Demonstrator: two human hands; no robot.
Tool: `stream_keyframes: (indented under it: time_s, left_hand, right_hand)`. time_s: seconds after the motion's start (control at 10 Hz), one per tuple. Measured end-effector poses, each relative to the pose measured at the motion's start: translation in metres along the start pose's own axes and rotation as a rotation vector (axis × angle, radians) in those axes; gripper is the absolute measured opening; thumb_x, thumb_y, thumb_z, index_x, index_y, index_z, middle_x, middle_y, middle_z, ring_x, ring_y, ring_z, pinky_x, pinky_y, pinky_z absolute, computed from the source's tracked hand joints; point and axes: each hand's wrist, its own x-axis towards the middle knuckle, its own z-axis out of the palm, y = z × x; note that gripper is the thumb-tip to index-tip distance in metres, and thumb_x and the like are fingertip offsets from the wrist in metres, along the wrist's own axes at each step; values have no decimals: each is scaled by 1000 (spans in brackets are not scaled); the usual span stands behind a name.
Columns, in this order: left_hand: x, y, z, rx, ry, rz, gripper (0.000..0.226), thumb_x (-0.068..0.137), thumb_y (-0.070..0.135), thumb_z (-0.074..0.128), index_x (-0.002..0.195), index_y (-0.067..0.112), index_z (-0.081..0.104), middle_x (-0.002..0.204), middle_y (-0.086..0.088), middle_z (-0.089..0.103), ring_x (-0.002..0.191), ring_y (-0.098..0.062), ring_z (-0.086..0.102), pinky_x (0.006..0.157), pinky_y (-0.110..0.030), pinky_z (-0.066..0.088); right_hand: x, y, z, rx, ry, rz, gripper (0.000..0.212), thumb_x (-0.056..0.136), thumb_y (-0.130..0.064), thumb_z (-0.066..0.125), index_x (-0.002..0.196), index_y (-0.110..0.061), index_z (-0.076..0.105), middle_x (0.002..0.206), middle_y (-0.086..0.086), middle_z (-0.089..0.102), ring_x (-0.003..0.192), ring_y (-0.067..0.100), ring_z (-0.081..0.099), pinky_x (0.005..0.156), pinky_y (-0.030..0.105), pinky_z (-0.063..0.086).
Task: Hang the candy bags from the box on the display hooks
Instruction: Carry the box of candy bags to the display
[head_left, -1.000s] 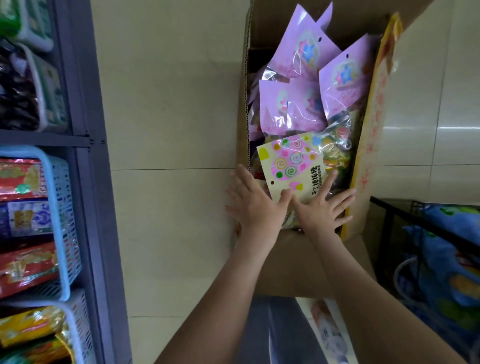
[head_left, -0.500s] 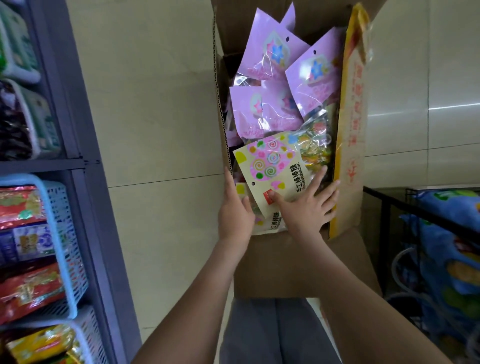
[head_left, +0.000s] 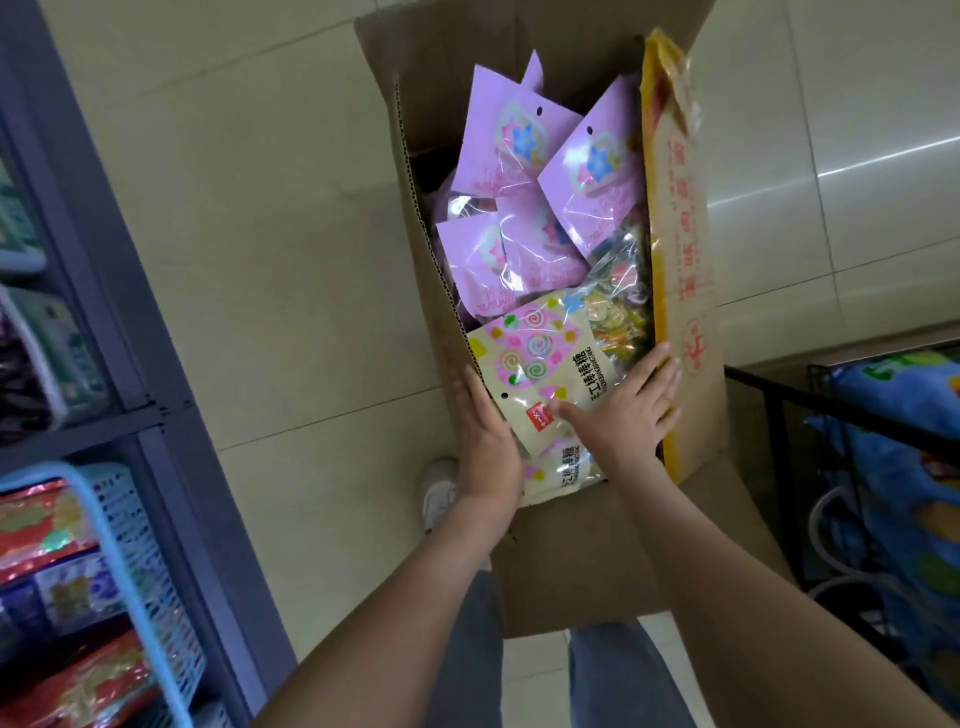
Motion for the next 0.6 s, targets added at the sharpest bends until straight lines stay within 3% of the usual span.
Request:
stream_keyframes:
  time_s: [0.1,0.2,0.3,0.4,0.6]
  left_hand:
    - [24,2,-10,146,-14,110,70,99,6,27,138,38,-21,160,-10,-4,148,-26,4,119,-41,16]
    - [50,15,-19,253,-66,230,83,88,-12,39,142,7,-21,156,-26,-4,147,-34,3,117,-41,20]
    - [88,46,-35,347,-64,263,78,92,-7,39,145,4,-17,156,-27,-3,146,-34,8,117,-38,21]
    - [115,83,-45,428,-137,292,80,97,7,46,147,1,-17,157,-24,-6,147,-33,5,118,-35,15]
    - [151,159,-44,754,-104,229,101,90,66,36,145,9,-27,160,-13,-7,146,-35,-8,109,-59,-16]
  right_hand:
    - [7,-10,-3,46,-25,26,144,60,-63,76,143,-11,-29,156,12,-20,144,26,-19,114,52,-2]
    - [20,-30,-10,112,-16,63,143,61,-62,76,143,-12,-30,155,13,-21,144,26,-19,114,52,-3]
    - [35,-52,-22,176,-5,106,142,62,-62,76,143,-12,-30,155,14,-22,144,27,-19,114,53,-2]
    - [53,-71,-38,243,6,148,141,62,-63,75,143,-10,-28,155,15,-22,144,28,-18,114,54,-1]
    - [98,-97,-72,326,-36,203,143,59,-73,69,143,-11,-29,155,7,-25,143,23,-22,110,62,-5]
